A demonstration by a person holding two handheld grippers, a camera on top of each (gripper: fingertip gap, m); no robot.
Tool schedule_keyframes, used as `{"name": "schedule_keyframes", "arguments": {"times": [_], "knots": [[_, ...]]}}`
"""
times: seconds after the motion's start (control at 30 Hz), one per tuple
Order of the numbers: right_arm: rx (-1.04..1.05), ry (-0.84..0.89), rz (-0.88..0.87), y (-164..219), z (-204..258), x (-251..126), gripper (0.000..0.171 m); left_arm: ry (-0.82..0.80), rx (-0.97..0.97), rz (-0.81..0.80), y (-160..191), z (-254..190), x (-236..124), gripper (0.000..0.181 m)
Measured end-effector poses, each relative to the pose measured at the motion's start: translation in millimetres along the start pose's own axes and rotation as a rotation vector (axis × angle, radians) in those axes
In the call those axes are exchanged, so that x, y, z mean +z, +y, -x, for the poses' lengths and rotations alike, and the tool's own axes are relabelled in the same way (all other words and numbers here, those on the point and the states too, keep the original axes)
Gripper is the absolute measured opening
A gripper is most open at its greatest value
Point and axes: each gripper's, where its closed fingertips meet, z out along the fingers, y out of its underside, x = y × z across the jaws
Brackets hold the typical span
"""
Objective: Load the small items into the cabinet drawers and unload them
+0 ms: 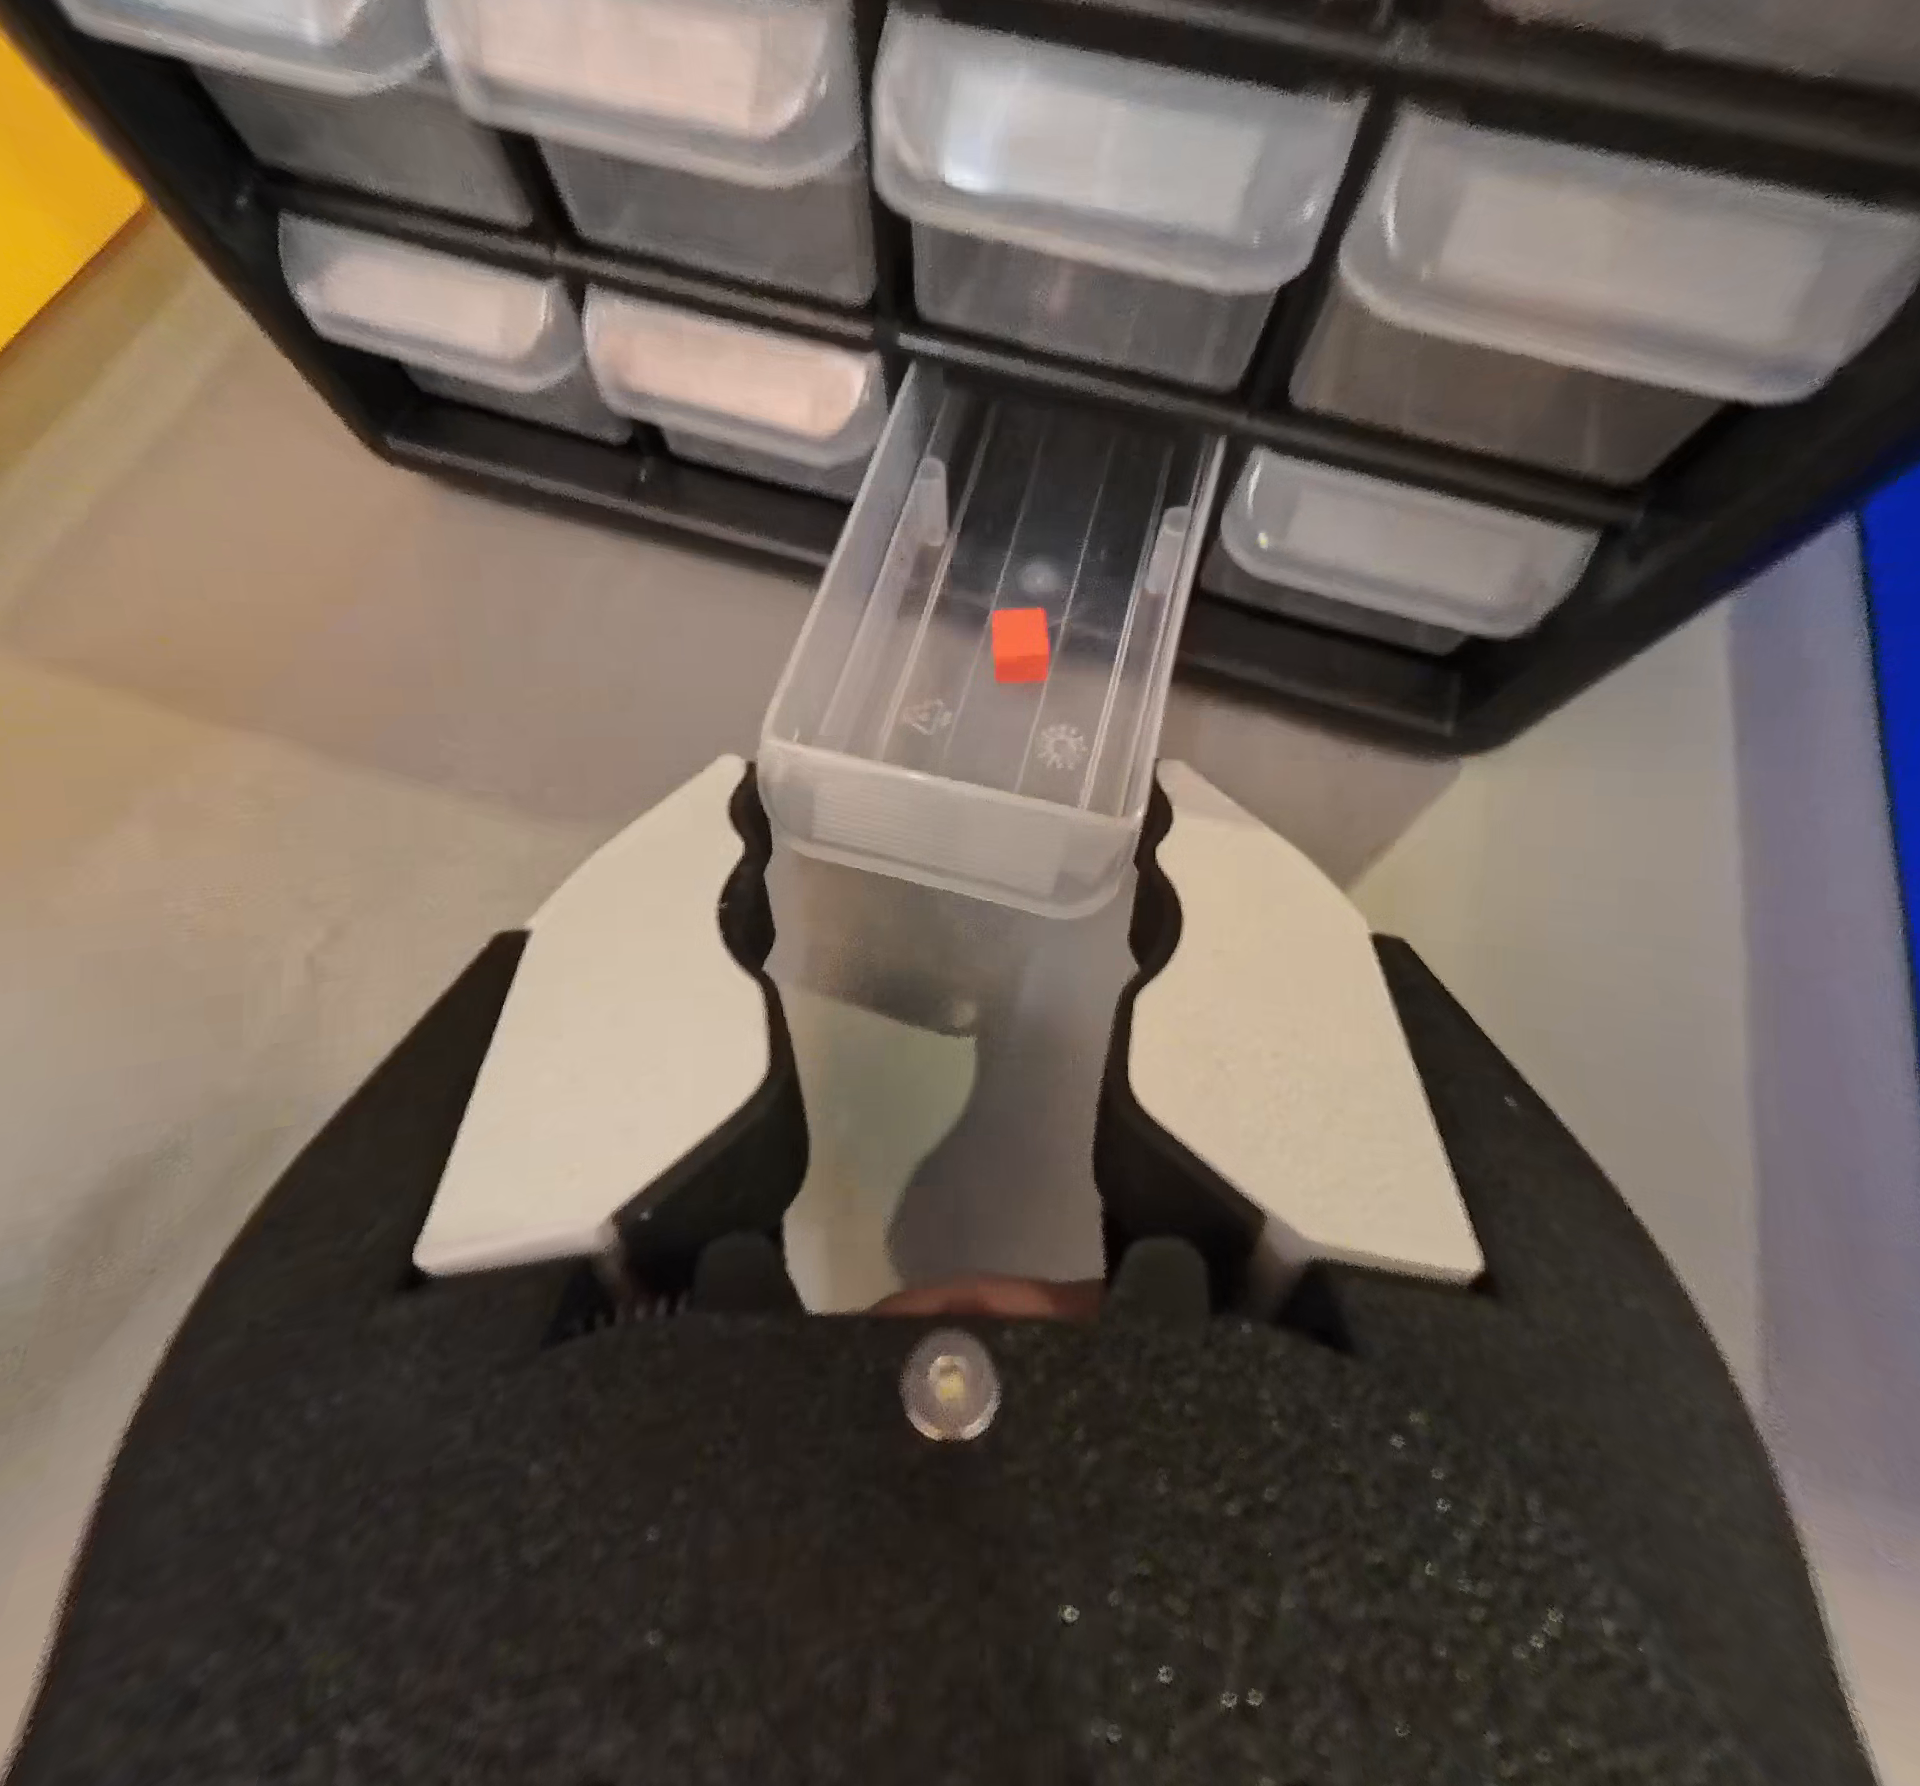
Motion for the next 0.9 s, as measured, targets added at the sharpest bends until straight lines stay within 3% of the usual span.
{"name": "schedule_keyframes", "arguments": {"times": [0.13, 0.27, 0.4, 0.43, 0.9], "knots": [[0.005, -0.073, -0.027, -11, 1, 10, 0.067, -0.019, -0.127, -0.122, 41, 9, -10, 0.033], [-0.026, -0.048, -0.038, 4, -3, -13, 0.066, -0.019, -0.076, -0.13, 46, 3, -12, 0.033], [-0.065, -0.093, -0.141, 2, 12, -37, 0.015, -0.073, -0.006, -0.109, 51, 8, -9, 0.031], [-0.077, -0.085, -0.144, 0, 13, -35, 0.011, -0.07, -0.008, -0.112, 51, 7, -8, 0.031], [0.018, -0.096, -0.044, -27, -9, 27, 0.02, -0.09, 0.032, -0.124, 49, 8, -11, 0.031]]}}
